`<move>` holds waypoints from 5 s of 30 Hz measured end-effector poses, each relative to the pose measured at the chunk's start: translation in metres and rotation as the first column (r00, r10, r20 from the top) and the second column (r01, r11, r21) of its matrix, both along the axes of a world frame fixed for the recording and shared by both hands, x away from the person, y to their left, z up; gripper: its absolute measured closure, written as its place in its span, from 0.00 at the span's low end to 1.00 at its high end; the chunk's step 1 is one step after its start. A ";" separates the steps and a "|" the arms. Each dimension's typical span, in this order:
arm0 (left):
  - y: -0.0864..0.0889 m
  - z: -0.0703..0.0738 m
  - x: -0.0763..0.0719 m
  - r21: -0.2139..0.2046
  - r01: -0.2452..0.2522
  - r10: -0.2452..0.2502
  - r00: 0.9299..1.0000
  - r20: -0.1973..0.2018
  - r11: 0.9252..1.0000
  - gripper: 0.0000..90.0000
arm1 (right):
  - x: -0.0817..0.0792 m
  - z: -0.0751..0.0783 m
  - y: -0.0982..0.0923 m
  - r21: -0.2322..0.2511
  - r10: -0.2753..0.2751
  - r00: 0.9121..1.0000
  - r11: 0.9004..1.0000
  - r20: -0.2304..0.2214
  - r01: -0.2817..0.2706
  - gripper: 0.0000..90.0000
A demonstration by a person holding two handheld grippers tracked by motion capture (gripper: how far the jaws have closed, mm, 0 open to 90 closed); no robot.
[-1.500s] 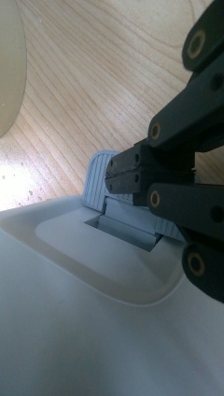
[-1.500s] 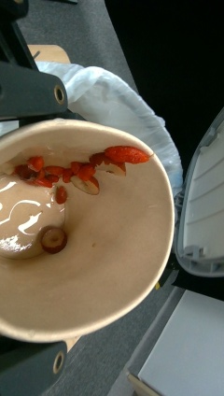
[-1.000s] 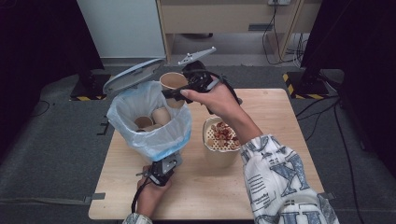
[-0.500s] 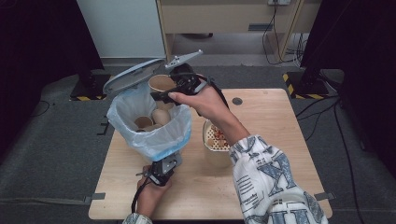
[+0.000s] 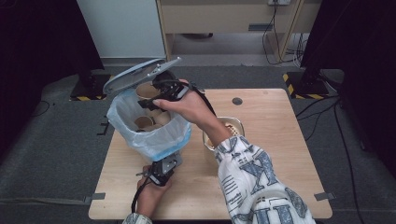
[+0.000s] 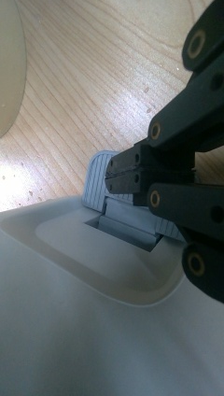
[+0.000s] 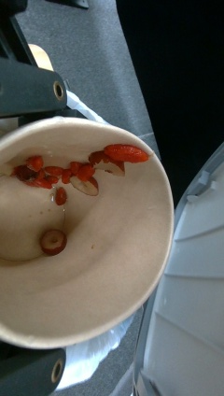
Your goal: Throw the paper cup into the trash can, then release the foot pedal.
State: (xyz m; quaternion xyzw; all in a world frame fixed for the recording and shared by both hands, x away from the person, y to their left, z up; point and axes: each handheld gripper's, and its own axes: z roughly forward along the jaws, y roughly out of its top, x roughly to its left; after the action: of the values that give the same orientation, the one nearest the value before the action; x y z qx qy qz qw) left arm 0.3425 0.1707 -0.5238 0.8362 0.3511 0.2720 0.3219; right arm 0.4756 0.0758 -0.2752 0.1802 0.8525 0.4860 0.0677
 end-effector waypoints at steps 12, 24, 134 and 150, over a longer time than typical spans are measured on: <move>0.000 0.000 0.000 0.004 0.003 -0.003 1.000 0.002 1.000 0.99 | -0.007 0.000 0.003 0.019 -0.004 1.000 1.000 0.024 0.003 0.17; 0.000 0.000 0.000 -0.003 0.000 0.000 1.000 0.004 1.000 0.99 | -0.001 -0.002 -0.016 0.020 -0.042 0.999 0.999 0.018 0.042 0.15; -0.009 0.017 -0.031 -0.080 -0.011 0.012 1.000 0.017 0.997 0.51 | 0.008 -0.070 -0.309 0.049 -0.570 0.821 0.820 0.000 0.570 0.08; -0.001 0.018 -0.032 -0.116 0.031 -0.039 0.997 -0.066 0.993 0.33 | -0.012 -0.124 -0.345 0.032 -0.691 0.723 0.722 -0.022 0.691 0.08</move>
State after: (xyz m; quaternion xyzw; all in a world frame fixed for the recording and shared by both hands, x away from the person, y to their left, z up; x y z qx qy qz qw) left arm 0.3107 0.1701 -0.5055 0.8310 0.3622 0.2170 0.3620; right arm 0.4638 -0.2688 -0.3989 0.4879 0.7151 0.4411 0.2365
